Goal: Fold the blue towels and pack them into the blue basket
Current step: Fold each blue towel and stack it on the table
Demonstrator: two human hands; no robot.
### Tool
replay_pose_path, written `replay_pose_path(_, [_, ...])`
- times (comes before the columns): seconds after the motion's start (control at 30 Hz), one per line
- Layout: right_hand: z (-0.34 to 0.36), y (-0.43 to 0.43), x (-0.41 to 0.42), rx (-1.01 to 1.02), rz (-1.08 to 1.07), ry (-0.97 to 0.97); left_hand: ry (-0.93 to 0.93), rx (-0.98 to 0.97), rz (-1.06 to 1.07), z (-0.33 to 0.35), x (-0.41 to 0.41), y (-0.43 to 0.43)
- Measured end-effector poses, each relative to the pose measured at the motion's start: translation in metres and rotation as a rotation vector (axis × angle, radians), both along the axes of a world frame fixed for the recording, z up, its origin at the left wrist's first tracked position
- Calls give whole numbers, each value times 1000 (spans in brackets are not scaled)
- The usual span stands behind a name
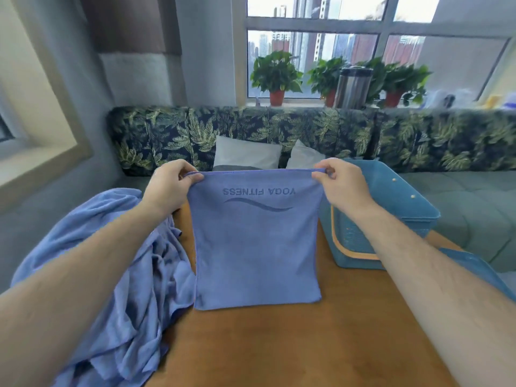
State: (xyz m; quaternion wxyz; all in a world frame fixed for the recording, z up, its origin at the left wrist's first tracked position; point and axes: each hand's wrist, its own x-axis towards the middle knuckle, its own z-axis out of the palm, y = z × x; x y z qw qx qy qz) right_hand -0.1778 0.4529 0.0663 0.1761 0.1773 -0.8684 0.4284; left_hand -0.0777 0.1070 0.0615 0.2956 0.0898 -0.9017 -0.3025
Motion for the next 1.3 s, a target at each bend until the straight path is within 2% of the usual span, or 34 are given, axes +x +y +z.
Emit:
replay_pose_path(0.13, [34, 2, -1, -21, 9, 68, 86, 42, -47, 37, 2, -1])
replay_pose_path(0.27, [24, 13, 18, -24, 15, 92, 99, 36, -49, 25, 23, 10])
replay_pose_path(0.4, [-36, 31, 59, -16, 36, 28, 62, 169, -19, -36, 64, 27])
replay_pose_path(0.5, [-104, 53, 104, -11, 57, -109, -45, 231, -37, -103, 105, 46])
replay_pose_path(0.63, [-186, 76, 157, -43, 58, -292, -166, 188, -71, -184, 152, 66])
replay_pose_path(0.73, [-212, 84, 185, -149, 28, -330, -233, 121, -104, -213, 173, 76])
replay_pose_path(1.1, [-205, 105, 208, -52, 45, -346, -220, 441, -140, -204, 205, 89])
replay_pose_path(1.3, [-188, 109, 217, -230, 191, -467, -160, 657, -219, -191, 212, 92])
